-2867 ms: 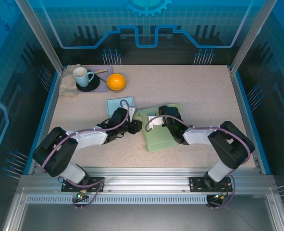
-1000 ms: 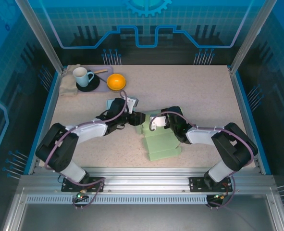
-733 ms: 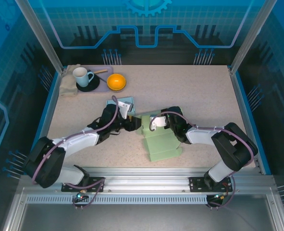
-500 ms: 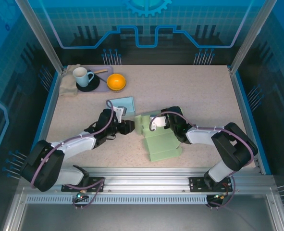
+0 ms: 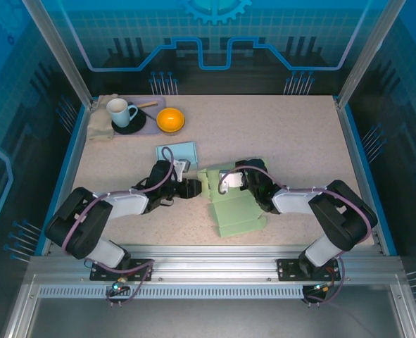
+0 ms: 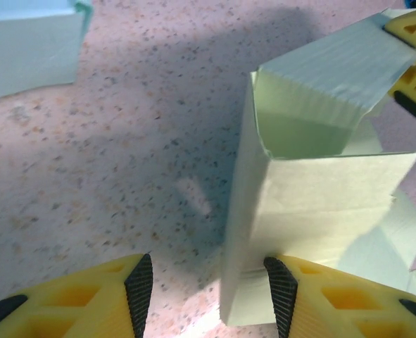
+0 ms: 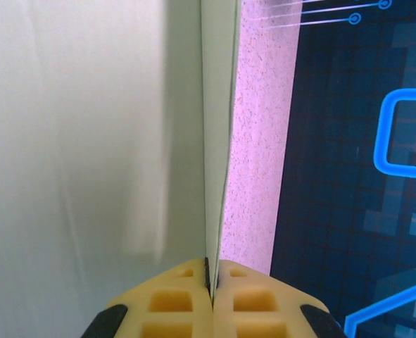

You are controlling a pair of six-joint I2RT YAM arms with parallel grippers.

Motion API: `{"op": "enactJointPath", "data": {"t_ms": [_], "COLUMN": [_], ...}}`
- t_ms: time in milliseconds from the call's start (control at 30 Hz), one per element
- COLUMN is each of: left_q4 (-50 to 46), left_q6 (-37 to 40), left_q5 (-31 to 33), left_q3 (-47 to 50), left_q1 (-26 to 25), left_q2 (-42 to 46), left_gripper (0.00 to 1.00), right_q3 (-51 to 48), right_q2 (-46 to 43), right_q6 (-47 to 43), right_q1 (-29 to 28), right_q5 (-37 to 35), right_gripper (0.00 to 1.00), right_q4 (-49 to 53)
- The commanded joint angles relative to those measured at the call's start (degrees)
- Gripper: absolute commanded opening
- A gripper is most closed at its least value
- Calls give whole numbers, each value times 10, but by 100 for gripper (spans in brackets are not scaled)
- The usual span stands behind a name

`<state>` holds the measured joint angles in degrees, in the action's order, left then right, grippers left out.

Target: Fold the paper box

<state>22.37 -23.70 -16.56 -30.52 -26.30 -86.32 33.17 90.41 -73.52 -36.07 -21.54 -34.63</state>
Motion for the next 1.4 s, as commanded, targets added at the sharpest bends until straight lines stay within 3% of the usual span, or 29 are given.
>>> {"op": "enactJointPath", "data": {"t_ms": [0, 1000, 1367], "left_q4": [44, -49, -58], "left_q6": [-7, 69, 81], "left_q5": [-37, 57, 155], "left_q3": [-23, -102, -137], "left_q1": [2, -54, -58], "left_q2": [-10, -65, -107], "left_gripper": [51, 51, 50], "right_q3": [-17, -18, -16], "right_q2": [-10, -10, -14], "right_q6": [-5, -6, -4], "right_q1": [-18, -30, -31], "right_q5": [-20, -34, -19], "right_gripper": [0, 0, 0], "right_q4": [-67, -69, -40]}}
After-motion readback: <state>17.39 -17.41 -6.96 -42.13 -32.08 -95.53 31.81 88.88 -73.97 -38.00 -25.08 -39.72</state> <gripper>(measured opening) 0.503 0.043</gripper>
